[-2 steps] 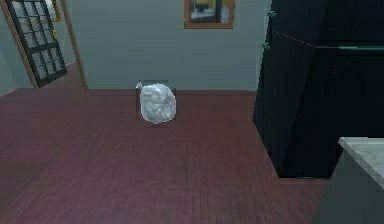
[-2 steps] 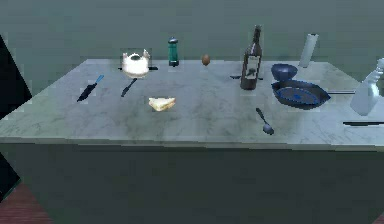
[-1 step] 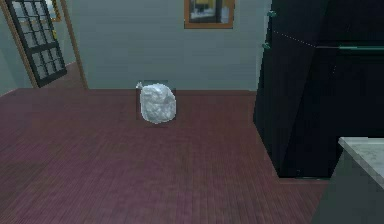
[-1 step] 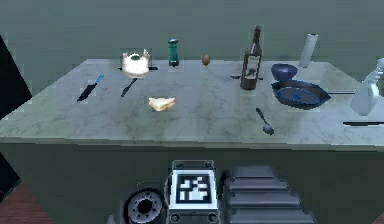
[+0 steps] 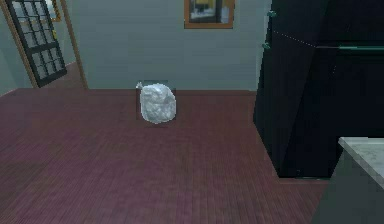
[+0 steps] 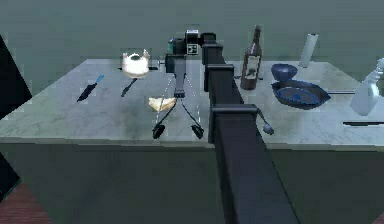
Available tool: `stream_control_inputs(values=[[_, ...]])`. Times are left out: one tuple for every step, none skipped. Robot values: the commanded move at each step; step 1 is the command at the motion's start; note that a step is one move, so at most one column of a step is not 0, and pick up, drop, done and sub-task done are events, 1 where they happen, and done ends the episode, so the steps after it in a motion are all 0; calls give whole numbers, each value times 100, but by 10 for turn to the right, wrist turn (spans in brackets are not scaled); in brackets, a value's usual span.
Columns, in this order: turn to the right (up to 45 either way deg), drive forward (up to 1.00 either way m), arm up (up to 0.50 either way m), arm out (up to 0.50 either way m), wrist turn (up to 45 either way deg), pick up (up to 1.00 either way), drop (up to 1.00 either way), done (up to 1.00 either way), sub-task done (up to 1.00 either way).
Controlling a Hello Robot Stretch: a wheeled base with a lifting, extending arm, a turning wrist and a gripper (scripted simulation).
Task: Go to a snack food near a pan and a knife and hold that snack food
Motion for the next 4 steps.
stream_control_inputs(values=[[0,0,0,0,450,0,0,0,0],[0,0,0,0,450,0,0,0,0],[0,0,0,0,450,0,0,0,0],[0,0,0,0,90,0,0,0,0]])
